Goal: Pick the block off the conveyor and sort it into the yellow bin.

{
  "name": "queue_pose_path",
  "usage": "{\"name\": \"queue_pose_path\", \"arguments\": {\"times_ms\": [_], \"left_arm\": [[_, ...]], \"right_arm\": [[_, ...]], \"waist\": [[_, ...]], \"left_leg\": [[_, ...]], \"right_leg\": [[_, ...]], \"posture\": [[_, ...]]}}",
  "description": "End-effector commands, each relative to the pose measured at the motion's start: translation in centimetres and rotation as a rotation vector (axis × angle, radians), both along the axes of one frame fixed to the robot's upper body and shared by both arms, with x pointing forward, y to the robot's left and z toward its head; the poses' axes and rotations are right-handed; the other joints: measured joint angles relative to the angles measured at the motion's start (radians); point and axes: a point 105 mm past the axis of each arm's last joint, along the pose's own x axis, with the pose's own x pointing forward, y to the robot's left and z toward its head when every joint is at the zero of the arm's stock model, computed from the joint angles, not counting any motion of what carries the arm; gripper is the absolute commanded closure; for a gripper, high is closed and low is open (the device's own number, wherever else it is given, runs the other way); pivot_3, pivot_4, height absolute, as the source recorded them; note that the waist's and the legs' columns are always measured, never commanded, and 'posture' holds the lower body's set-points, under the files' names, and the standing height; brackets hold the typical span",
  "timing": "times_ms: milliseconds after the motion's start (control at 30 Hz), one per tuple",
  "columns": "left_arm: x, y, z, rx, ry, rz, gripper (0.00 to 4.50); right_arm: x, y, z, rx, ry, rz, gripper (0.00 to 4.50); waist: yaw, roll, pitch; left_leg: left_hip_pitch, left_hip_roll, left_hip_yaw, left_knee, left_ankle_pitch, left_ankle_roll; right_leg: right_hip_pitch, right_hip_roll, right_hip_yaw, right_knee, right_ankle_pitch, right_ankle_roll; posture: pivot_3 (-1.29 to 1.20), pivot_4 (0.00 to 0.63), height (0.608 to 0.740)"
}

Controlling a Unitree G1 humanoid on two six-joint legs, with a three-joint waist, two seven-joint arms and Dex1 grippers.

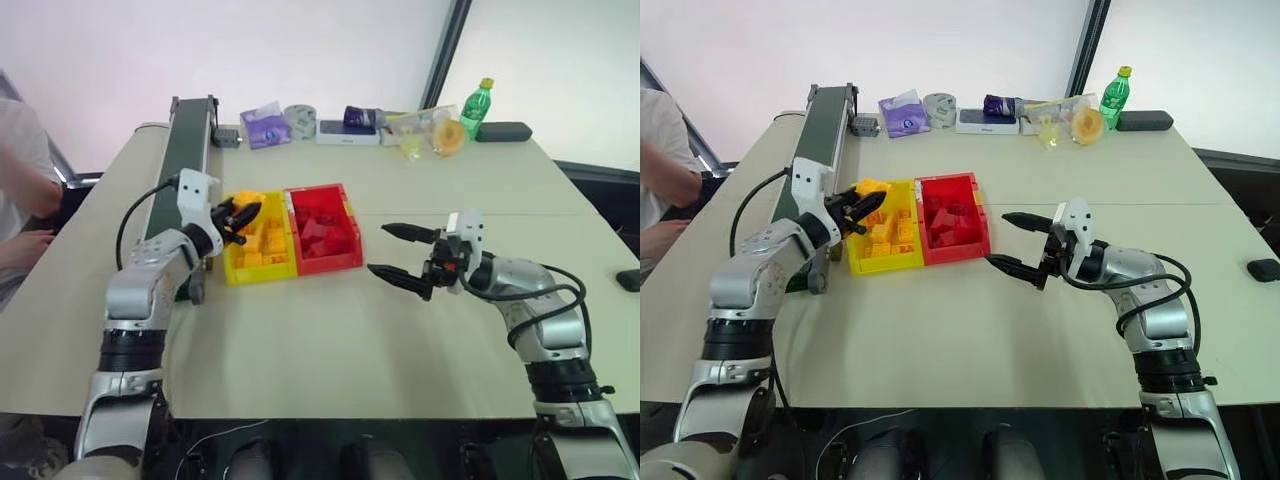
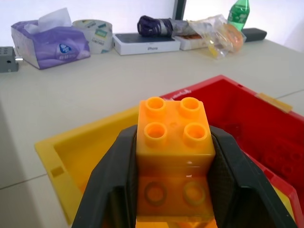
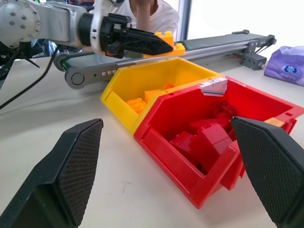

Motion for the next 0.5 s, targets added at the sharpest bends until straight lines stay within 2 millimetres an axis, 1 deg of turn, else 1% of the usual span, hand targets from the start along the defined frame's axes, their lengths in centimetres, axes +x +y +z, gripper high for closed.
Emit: {"name": "queue_pose_path", "arguments": {"times_ms": [33, 67, 100, 133, 167, 233, 300, 333, 367, 433, 500], "left_arm": [[0.2, -0.2, 2.0, 0.01, -0.094, 0.008, 1.21], [0.0, -0.4, 2.0, 0.009, -0.092, -0.01, 0.75], [-0.1, -0.4, 1.9, 0.015, -0.091, -0.01, 0.19], [-0.2, -0.2, 1.9, 0.029, -0.096, 0.0, 0.05], [-0.4, 0.1, 2.0, 0.043, -0.102, 0.007, 0.05], [-0.9, 1.2, 2.4, 0.07, -0.134, 0.044, 0.05], [-1.6, 2.4, 3.0, 0.008, -0.123, 0.075, 0.05], [-2.1, 2.8, 3.3, -0.042, -0.105, 0.067, 0.05], [-2.8, 3.2, 3.7, -0.053, -0.112, 0.059, 0.05], [-4.1, 4.3, 4.2, 0.001, -0.138, 0.068, 0.05], [-5.4, 5.5, 4.1, 0.07, -0.141, 0.076, 0.05]], "right_arm": [[-0.5, -0.3, 1.4, 0.01, -0.056, -0.009, 0.0], [-0.5, -0.3, 1.4, 0.011, -0.056, -0.01, 0.0], [-0.5, -0.3, 1.4, 0.011, -0.056, -0.012, 0.0], [-0.4, -0.4, 1.4, 0.011, -0.056, -0.013, 0.0], [-0.4, -0.4, 1.4, 0.01, -0.056, -0.013, 0.0], [-0.4, -0.4, 1.3, 0.008, -0.055, -0.013, 0.0], [-0.4, -0.4, 1.3, 0.008, -0.054, -0.013, 0.0], [-0.4, -0.5, 1.3, 0.007, -0.053, -0.013, 0.0], [-0.3, -0.5, 1.3, 0.002, -0.054, -0.012, 0.0], [-0.2, -0.5, 1.3, -0.001, -0.051, -0.009, 0.0], [-0.2, -0.6, 1.3, -0.009, -0.049, -0.004, 0.0]], "waist": [[-0.001, 0.0, 0.0], [-0.001, 0.0, 0.0], [-0.001, 0.0, 0.0], [-0.002, 0.0, 0.0], [-0.003, 0.0, 0.0], [-0.006, 0.0, 0.0], [-0.007, 0.0, 0.0], [-0.006, 0.0, 0.0], [-0.005, 0.0, 0.0], [-0.006, 0.0, 0.0], [-0.007, 0.0, 0.0]], "left_leg": [[0.0, 0.0, 0.0, 0.0, 0.0, 0.0], [0.0, 0.0, 0.0, 0.0, 0.0, 0.0], [0.0, 0.0, 0.0, 0.0, 0.0, 0.0], [0.0, 0.0, 0.0, 0.0, 0.0, 0.0], [0.0, 0.0, 0.0, 0.0, 0.0, 0.0], [0.0, 0.0, 0.0, 0.0, 0.0, 0.0], [0.0, 0.0, 0.0, -0.001, 0.0, 0.0], [0.0, 0.001, 0.0, -0.001, 0.0, 0.0], [0.0, 0.001, 0.0, -0.001, 0.0, 0.0], [0.0, 0.001, 0.0, 0.0, 0.0, 0.0], [0.0, 0.001, 0.0, -0.001, 0.0, 0.0]], "right_leg": [[0.0, 0.0, 0.0, 0.0, 0.0, 0.0], [0.0, 0.0, 0.0, 0.0, 0.0, 0.0], [0.0, 0.0, 0.0, 0.0, 0.0, 0.0], [0.0, 0.0, 0.0, 0.0, 0.0, 0.0], [0.0, 0.0, 0.0, 0.0, 0.0, 0.0], [0.0, 0.001, 0.0, 0.0, 0.0, 0.0], [0.0, 0.001, 0.0, 0.0, 0.0, 0.0], [0.0, 0.001, 0.0, 0.0, 0.0, 0.0], [0.0, 0.001, 0.0, 0.0, 0.0, 0.0], [0.0, 0.0, 0.0, 0.0, 0.0, 0.0], [0.0, 0.0, 0.0, 0.0, 0.0, 0.0]], "posture": [[0.0, 0.15, 0.74], [0.0, 0.15, 0.74], [0.0, 0.15, 0.74], [0.0, 0.15, 0.74], [0.0, 0.15, 0.74], [0.0, 0.15, 0.74], [0.0, 0.15, 0.74], [0.0, 0.15, 0.74], [0.0, 0.15, 0.74], [0.0, 0.15, 0.74], [0.0, 0.15, 0.74]]}}
